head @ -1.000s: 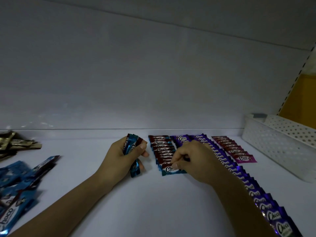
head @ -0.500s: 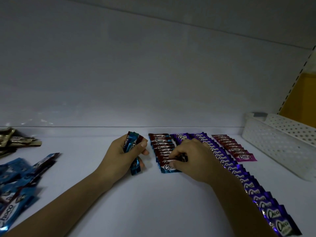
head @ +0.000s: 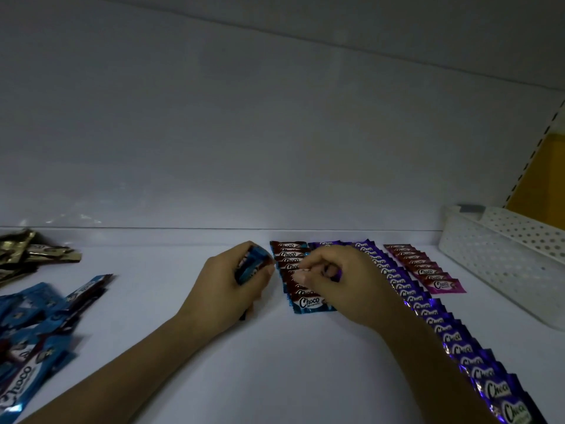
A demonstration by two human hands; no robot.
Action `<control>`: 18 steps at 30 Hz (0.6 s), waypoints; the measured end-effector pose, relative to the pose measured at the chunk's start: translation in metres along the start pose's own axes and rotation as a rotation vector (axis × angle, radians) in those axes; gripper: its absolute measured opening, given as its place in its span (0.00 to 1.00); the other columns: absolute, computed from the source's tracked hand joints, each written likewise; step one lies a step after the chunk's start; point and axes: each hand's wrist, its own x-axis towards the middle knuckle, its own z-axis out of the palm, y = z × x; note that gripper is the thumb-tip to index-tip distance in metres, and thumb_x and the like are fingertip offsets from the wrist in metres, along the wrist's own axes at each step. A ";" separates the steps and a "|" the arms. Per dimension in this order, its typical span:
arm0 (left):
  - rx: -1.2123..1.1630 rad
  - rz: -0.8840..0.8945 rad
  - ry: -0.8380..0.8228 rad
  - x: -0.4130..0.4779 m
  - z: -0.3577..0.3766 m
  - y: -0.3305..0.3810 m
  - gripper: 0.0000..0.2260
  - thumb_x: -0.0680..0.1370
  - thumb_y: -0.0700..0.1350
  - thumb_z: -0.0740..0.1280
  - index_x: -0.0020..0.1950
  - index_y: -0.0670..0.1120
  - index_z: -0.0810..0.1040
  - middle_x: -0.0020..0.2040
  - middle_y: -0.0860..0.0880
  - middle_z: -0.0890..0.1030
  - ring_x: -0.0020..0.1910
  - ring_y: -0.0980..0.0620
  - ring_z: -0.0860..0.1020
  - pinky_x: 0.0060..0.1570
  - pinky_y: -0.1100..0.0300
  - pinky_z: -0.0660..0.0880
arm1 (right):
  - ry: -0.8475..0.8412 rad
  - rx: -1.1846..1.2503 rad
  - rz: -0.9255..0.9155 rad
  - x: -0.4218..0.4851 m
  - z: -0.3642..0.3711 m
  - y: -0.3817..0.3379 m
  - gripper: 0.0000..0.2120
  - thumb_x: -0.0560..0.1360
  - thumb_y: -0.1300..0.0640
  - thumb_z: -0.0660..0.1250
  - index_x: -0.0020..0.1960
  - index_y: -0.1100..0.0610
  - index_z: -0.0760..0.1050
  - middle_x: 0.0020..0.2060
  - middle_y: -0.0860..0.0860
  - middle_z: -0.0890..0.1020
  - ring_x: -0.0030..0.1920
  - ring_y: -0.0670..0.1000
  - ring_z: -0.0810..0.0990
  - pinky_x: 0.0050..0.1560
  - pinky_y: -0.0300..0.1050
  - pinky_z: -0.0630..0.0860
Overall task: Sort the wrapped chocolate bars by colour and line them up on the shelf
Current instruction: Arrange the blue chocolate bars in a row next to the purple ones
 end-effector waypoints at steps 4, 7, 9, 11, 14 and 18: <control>0.237 0.135 -0.043 -0.002 0.003 0.001 0.16 0.73 0.44 0.70 0.50 0.65 0.70 0.34 0.55 0.81 0.30 0.55 0.77 0.33 0.56 0.75 | -0.057 0.362 0.036 -0.001 0.015 -0.017 0.19 0.66 0.52 0.77 0.56 0.52 0.79 0.42 0.51 0.82 0.40 0.47 0.80 0.44 0.41 0.79; 0.280 0.156 -0.032 -0.001 0.003 0.000 0.21 0.72 0.45 0.70 0.51 0.69 0.65 0.33 0.55 0.80 0.31 0.54 0.76 0.33 0.56 0.74 | 0.030 0.393 -0.019 -0.002 0.023 -0.024 0.15 0.66 0.56 0.77 0.51 0.50 0.79 0.44 0.49 0.81 0.40 0.45 0.81 0.45 0.39 0.79; 0.266 0.170 -0.046 -0.001 0.004 0.000 0.21 0.73 0.45 0.69 0.52 0.68 0.66 0.33 0.56 0.80 0.32 0.55 0.77 0.33 0.56 0.74 | 0.051 0.417 -0.053 -0.001 0.025 -0.025 0.09 0.68 0.60 0.75 0.45 0.50 0.80 0.42 0.48 0.83 0.41 0.45 0.81 0.44 0.38 0.79; 0.213 0.202 -0.096 -0.002 0.006 0.000 0.17 0.73 0.47 0.70 0.54 0.65 0.69 0.37 0.59 0.82 0.35 0.58 0.80 0.34 0.59 0.77 | 0.051 0.487 -0.037 0.001 0.024 -0.025 0.04 0.71 0.62 0.73 0.43 0.54 0.81 0.39 0.49 0.84 0.40 0.46 0.83 0.40 0.38 0.79; 0.163 0.215 -0.142 -0.003 0.008 0.001 0.10 0.75 0.51 0.71 0.53 0.61 0.73 0.43 0.63 0.81 0.40 0.60 0.81 0.37 0.62 0.77 | 0.074 0.586 0.050 0.001 0.021 -0.023 0.04 0.73 0.62 0.70 0.43 0.54 0.81 0.38 0.52 0.85 0.39 0.49 0.84 0.39 0.40 0.80; 0.092 0.176 -0.142 -0.004 0.006 0.002 0.13 0.73 0.59 0.66 0.55 0.58 0.74 0.41 0.63 0.82 0.30 0.63 0.77 0.28 0.70 0.70 | 0.145 0.580 0.126 0.000 0.019 -0.021 0.03 0.74 0.61 0.69 0.44 0.55 0.81 0.37 0.52 0.85 0.37 0.50 0.84 0.40 0.46 0.81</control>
